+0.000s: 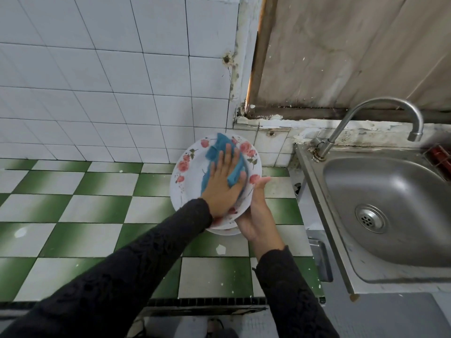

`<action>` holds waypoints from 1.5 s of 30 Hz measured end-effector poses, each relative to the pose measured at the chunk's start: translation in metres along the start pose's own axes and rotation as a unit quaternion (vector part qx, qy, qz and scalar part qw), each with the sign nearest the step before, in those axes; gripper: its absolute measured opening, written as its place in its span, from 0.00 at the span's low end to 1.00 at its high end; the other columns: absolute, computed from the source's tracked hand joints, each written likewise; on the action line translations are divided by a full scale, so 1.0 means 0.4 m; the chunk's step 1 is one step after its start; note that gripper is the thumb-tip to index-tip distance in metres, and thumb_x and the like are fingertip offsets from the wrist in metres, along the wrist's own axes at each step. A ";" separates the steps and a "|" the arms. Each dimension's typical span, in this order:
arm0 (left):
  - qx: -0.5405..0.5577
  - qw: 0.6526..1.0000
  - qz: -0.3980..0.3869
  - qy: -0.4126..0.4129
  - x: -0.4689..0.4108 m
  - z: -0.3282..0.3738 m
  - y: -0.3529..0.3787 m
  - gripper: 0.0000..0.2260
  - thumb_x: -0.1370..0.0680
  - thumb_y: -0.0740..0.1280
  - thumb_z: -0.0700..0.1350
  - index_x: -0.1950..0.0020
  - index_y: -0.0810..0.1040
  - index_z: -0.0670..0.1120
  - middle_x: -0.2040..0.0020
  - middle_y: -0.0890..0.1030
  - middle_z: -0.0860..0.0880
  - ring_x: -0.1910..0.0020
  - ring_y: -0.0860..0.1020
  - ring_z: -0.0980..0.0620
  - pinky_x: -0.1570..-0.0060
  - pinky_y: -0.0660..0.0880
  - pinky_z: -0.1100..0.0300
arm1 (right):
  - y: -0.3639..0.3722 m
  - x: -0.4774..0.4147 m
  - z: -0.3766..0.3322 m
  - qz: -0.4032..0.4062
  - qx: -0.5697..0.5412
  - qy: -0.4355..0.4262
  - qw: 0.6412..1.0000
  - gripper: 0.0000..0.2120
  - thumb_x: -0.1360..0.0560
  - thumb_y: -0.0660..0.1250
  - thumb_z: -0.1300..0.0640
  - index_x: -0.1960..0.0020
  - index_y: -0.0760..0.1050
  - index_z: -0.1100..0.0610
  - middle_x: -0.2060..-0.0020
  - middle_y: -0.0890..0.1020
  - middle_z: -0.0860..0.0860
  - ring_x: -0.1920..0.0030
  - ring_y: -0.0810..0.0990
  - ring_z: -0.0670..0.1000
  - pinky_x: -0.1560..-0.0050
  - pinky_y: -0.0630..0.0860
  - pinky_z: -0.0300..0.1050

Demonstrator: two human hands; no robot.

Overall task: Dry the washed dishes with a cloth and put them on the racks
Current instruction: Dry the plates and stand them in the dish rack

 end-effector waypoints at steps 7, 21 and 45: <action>0.125 0.986 -0.081 0.073 0.108 0.112 0.023 0.29 0.17 0.48 0.57 0.20 0.41 0.51 0.20 0.37 0.55 0.22 0.37 0.61 0.21 0.41 0.51 | -0.029 0.027 -0.045 0.001 0.006 -0.026 1.000 0.36 0.27 0.50 0.28 0.28 0.72 0.46 0.34 0.80 0.53 0.34 0.79 0.52 0.33 0.76 0.52; 0.107 0.994 0.008 -0.023 0.018 0.066 0.009 0.35 0.22 0.44 0.66 0.20 0.40 0.51 0.20 0.36 0.53 0.22 0.36 0.58 0.22 0.38 0.48 | -0.002 0.011 -0.022 -0.035 0.040 -0.010 0.999 0.33 0.22 0.55 0.34 0.24 0.67 0.52 0.31 0.77 0.56 0.30 0.76 0.56 0.27 0.68 0.63; -0.283 0.958 0.000 0.037 0.022 -0.164 -0.061 0.31 0.20 0.36 0.65 0.21 0.37 0.52 0.21 0.36 0.53 0.22 0.34 0.52 0.23 0.39 0.48 | -0.038 -0.001 -0.043 0.004 -0.027 -0.024 0.999 0.29 0.20 0.54 0.37 0.26 0.70 0.54 0.33 0.79 0.59 0.33 0.78 0.60 0.30 0.71 0.65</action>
Point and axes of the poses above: each hand's wrist, its own x-axis away from the middle knuckle, its own y-axis out of the palm, z = x × y, the point moved 1 cm from there along -x, towards the middle knuckle
